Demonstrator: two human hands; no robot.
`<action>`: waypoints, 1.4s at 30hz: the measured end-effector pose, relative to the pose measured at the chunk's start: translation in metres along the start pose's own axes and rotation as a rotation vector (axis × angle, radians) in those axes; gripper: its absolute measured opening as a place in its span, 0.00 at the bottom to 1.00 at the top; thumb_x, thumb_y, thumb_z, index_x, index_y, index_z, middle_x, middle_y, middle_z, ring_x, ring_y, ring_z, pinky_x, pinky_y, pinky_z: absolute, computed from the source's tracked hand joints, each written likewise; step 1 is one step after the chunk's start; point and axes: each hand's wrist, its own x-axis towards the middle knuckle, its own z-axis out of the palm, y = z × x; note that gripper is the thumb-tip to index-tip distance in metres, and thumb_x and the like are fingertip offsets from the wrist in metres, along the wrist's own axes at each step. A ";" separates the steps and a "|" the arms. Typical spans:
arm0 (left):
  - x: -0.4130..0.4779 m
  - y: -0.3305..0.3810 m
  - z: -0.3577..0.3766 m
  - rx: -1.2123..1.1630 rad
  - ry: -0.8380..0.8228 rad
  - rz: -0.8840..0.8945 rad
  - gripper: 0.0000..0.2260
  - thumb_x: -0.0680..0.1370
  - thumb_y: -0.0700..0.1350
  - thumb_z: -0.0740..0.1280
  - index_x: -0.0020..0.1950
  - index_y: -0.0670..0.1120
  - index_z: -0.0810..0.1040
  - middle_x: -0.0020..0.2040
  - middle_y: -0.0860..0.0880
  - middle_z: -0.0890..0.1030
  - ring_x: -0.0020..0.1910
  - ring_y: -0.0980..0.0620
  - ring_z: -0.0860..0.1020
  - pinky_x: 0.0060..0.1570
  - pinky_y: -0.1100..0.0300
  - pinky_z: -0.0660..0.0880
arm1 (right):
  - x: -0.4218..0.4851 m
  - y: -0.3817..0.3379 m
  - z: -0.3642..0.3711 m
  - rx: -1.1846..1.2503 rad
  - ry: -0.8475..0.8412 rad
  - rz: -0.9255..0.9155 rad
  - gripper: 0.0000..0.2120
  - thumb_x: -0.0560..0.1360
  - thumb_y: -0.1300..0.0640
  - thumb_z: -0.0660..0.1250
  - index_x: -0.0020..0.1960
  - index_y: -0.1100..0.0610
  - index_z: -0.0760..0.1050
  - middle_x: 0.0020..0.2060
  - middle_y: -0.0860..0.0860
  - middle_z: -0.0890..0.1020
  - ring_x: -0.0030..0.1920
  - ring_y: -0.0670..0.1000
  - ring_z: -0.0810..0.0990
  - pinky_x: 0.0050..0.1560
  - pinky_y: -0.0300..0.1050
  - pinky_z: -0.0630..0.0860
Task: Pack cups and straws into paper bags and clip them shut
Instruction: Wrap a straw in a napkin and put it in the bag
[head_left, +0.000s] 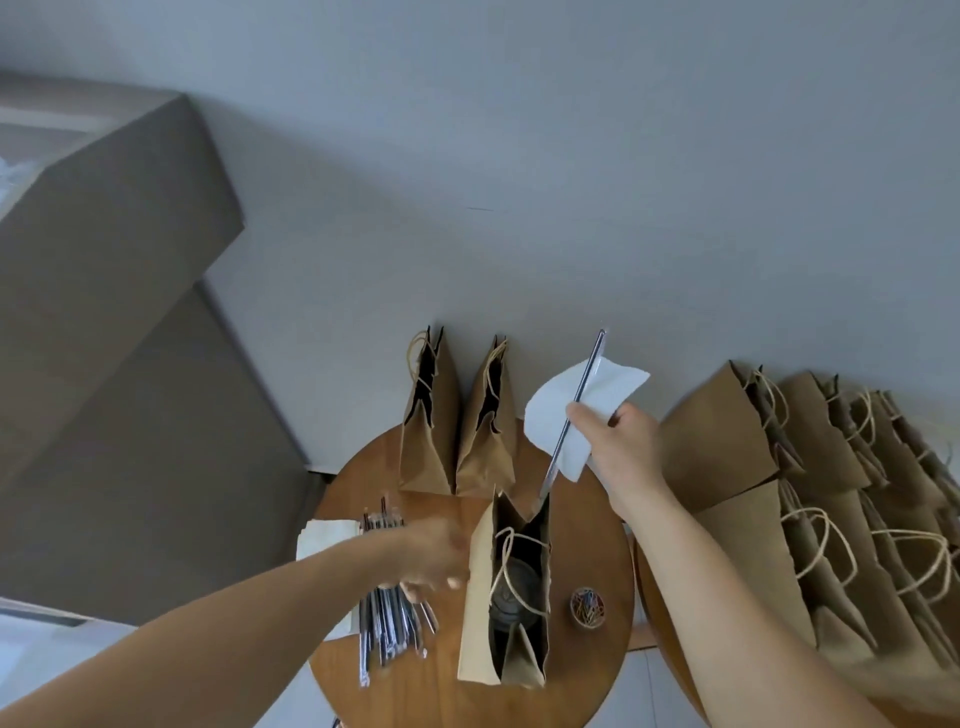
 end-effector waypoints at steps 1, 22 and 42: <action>0.003 -0.002 0.010 0.053 -0.051 -0.010 0.28 0.76 0.42 0.69 0.75 0.44 0.65 0.62 0.42 0.77 0.44 0.50 0.79 0.44 0.55 0.83 | 0.001 0.000 0.006 -0.039 0.040 -0.033 0.06 0.74 0.50 0.73 0.45 0.52 0.80 0.43 0.44 0.85 0.41 0.42 0.83 0.34 0.36 0.79; -0.007 -0.006 0.044 -0.512 0.091 -0.053 0.07 0.78 0.35 0.59 0.45 0.36 0.76 0.42 0.34 0.84 0.31 0.45 0.83 0.36 0.53 0.82 | -0.087 0.085 0.046 -0.932 -0.539 0.037 0.14 0.79 0.55 0.65 0.36 0.49 0.66 0.33 0.43 0.71 0.31 0.41 0.70 0.28 0.32 0.62; 0.000 -0.031 0.043 -0.416 0.095 -0.050 0.11 0.80 0.41 0.61 0.53 0.35 0.79 0.44 0.38 0.85 0.32 0.51 0.83 0.36 0.62 0.82 | -0.038 0.160 0.092 -1.127 -0.678 0.408 0.07 0.78 0.57 0.63 0.42 0.50 0.71 0.40 0.48 0.76 0.41 0.48 0.75 0.46 0.45 0.73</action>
